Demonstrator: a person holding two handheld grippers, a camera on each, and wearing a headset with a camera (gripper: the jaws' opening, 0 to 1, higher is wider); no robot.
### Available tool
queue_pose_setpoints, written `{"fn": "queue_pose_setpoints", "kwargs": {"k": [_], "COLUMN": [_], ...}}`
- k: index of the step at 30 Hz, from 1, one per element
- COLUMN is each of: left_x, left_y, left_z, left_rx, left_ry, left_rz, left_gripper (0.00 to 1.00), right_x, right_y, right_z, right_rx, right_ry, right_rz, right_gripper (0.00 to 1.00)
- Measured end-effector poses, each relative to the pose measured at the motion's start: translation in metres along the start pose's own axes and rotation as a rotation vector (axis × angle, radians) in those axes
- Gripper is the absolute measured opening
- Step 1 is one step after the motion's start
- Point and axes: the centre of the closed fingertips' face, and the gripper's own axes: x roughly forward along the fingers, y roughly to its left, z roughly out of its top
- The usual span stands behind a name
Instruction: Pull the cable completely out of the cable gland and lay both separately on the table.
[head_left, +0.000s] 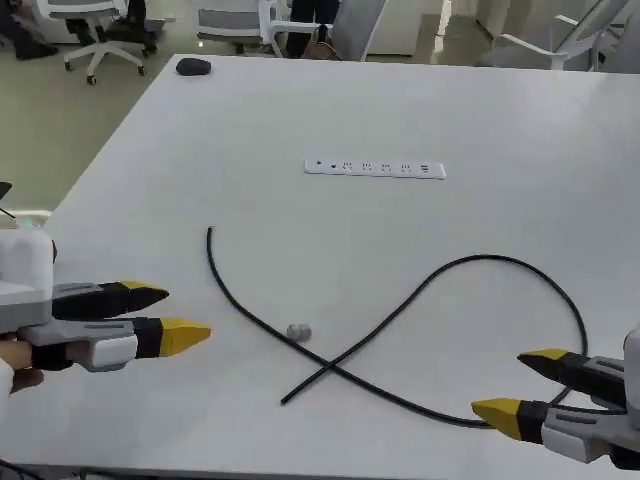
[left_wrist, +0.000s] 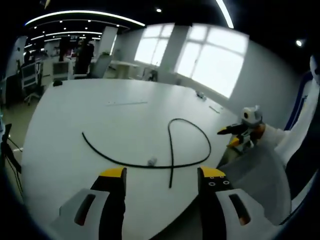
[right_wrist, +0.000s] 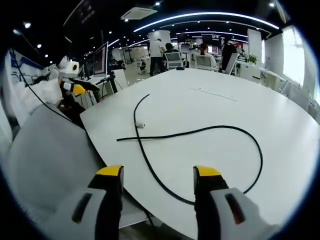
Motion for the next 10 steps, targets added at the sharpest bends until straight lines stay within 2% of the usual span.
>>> {"fn": "queue_pose_setpoints", "kwargs": {"k": [4, 10], "left_x": [-0.008, -0.01], "left_y": [0.001, 0.0], "left_z": [-0.008, -0.018], "left_rx": [-0.008, -0.042], "left_ry": [0.0, -0.001], "left_rz": [0.012, 0.008], "left_gripper": [0.6, 0.6], "right_x": [-0.002, -0.006], "right_y": [0.001, -0.003], "right_z": [-0.003, -0.009], "right_rx": [0.021, 0.027], "right_ry": [0.0, 0.02], "right_rz": [-0.012, -0.025], "right_gripper": [0.58, 0.58]}}
